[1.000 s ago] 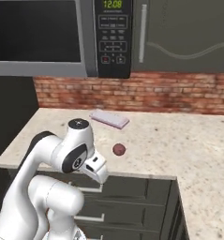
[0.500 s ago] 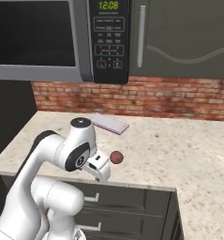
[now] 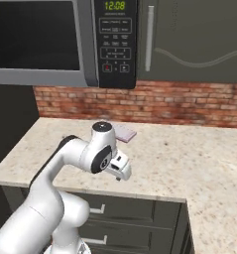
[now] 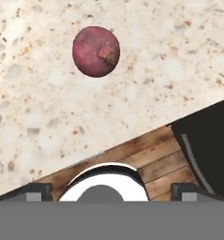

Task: Place the onions inside the fridge drawer. Close the drawer after placing the vegetables.

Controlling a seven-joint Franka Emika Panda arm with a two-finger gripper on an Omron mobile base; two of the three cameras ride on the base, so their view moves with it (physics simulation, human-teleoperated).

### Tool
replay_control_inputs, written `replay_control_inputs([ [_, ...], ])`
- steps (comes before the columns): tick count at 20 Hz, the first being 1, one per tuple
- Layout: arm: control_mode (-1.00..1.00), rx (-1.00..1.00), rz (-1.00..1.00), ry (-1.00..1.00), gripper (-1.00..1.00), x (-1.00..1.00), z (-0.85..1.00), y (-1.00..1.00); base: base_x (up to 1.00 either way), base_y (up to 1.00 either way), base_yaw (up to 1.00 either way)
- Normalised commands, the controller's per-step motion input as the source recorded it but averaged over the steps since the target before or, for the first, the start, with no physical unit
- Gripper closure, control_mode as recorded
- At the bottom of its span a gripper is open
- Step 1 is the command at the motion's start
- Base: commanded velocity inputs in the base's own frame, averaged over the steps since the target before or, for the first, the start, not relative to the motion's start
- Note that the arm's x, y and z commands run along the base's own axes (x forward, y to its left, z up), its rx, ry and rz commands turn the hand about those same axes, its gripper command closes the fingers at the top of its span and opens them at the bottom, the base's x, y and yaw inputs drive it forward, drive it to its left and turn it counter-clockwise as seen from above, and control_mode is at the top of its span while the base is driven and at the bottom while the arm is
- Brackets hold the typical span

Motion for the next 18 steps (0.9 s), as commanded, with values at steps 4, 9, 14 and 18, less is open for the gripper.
replay_control_inputs([
  [4,-1.0,-0.05,0.27,0.0,-1.0,0.46,0.0,-0.17,0.0,0.0,0.0],
  [9,-1.0,-0.05,0.19,0.0,-1.0,0.61,-0.01,-0.02,0.0,0.0,0.0],
  [14,-1.0,-0.06,0.11,0.01,-1.0,0.65,-0.27,-0.01,0.0,0.0,0.0],
  [18,-1.0,-0.04,0.1,0.0,-1.0,0.23,-0.28,-0.06,0.0,0.0,0.0],
])
